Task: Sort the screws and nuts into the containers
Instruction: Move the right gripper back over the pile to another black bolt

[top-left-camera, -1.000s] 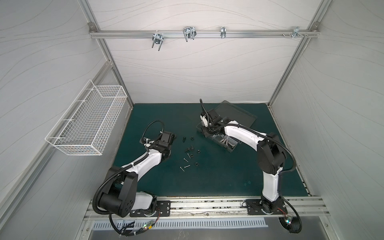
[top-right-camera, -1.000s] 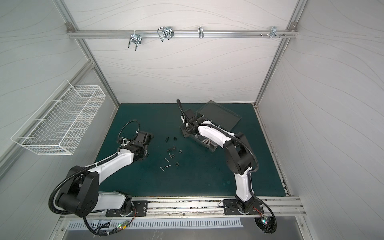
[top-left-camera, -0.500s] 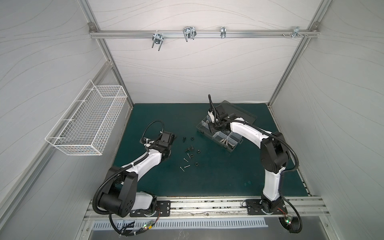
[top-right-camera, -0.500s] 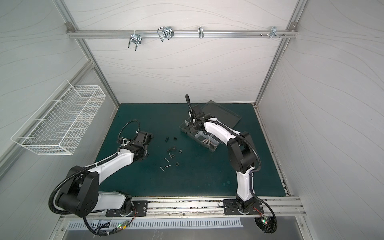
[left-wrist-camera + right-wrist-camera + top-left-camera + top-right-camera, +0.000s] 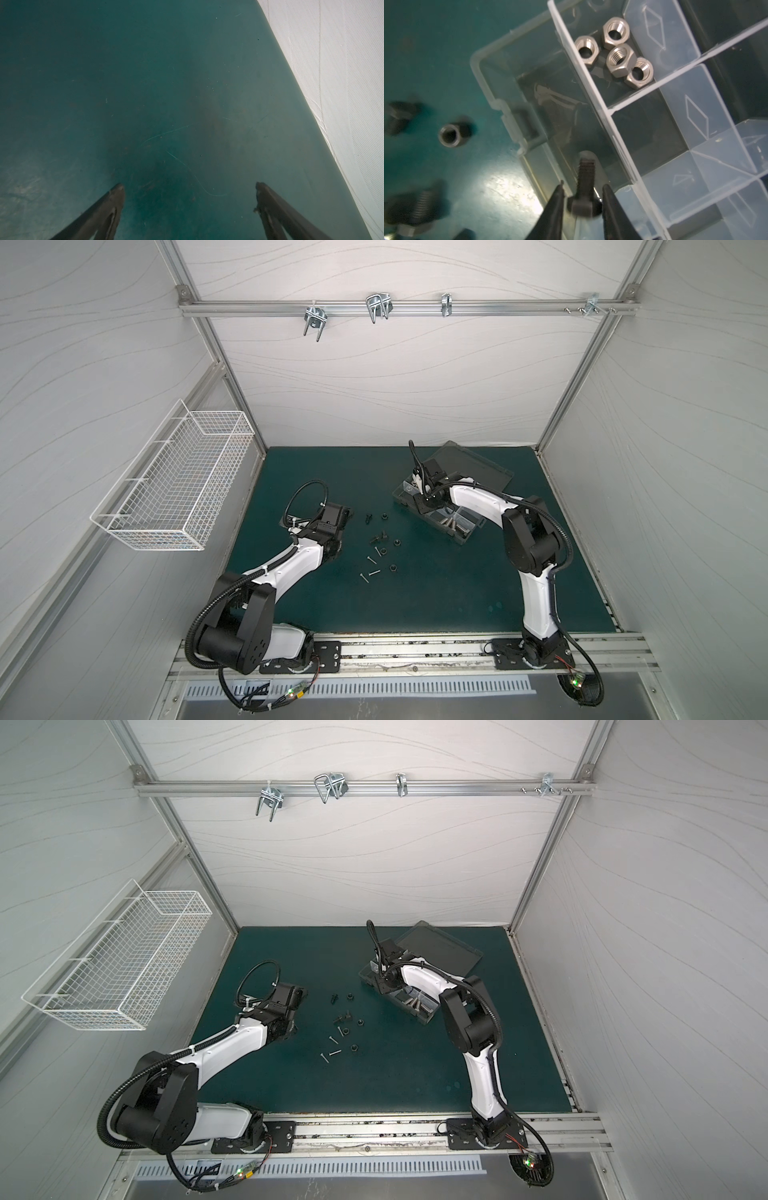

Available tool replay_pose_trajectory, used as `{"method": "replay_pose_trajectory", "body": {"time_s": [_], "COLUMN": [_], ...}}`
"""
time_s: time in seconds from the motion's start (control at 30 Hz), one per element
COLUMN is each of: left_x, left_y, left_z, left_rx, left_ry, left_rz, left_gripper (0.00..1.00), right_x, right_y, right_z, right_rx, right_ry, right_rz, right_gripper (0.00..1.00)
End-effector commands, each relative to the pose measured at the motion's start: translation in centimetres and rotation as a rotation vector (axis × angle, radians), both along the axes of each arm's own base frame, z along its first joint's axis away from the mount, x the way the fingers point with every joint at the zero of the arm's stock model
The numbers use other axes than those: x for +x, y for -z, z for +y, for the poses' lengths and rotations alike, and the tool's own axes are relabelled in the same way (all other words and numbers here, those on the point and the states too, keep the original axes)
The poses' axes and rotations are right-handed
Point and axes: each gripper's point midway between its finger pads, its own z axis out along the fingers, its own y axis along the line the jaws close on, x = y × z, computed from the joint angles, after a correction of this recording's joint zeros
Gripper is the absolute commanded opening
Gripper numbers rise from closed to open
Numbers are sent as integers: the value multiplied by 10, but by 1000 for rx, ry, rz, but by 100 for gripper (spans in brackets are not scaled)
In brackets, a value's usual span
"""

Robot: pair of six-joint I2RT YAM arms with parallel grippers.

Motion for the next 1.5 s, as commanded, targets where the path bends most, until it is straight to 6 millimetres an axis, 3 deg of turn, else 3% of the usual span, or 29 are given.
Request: {"method": "replay_pose_trajectory", "body": {"time_s": [0.0, 0.27, 0.4, 0.53, 0.7, 0.87, 1.47], "left_x": [2, -1, -3, -4, -5, -6, -7], "left_y": [-4, -4, -4, -3, -3, -3, -2], "left_z": [3, 4, 5, 5, 5, 6, 6], "left_rx": [10, 8, 10, 10, 8, 9, 8], "left_ry": [-15, -19, -26, -29, -29, -30, -35], "left_rz": [-1, 2, 2, 6, 10, 12, 15], "left_gripper": [99, 99, 99, 99, 99, 99, 99], "right_x": [-6, -17, -36, -61, -86, -100, -117], "right_y": [-5, -39, -54, -56, -40, -18, 35], "right_z": [9, 21, 38, 62, 89, 104, 118], "right_rx": [-4, 9, 40, 76, 82, 63, 12], "right_ry": [-40, -79, -119, -190, -261, -293, -331], "right_rz": [5, -68, -96, -86, -41, 2, 105], "right_gripper": [43, 47, 47, 48, 48, 48, 48]}}
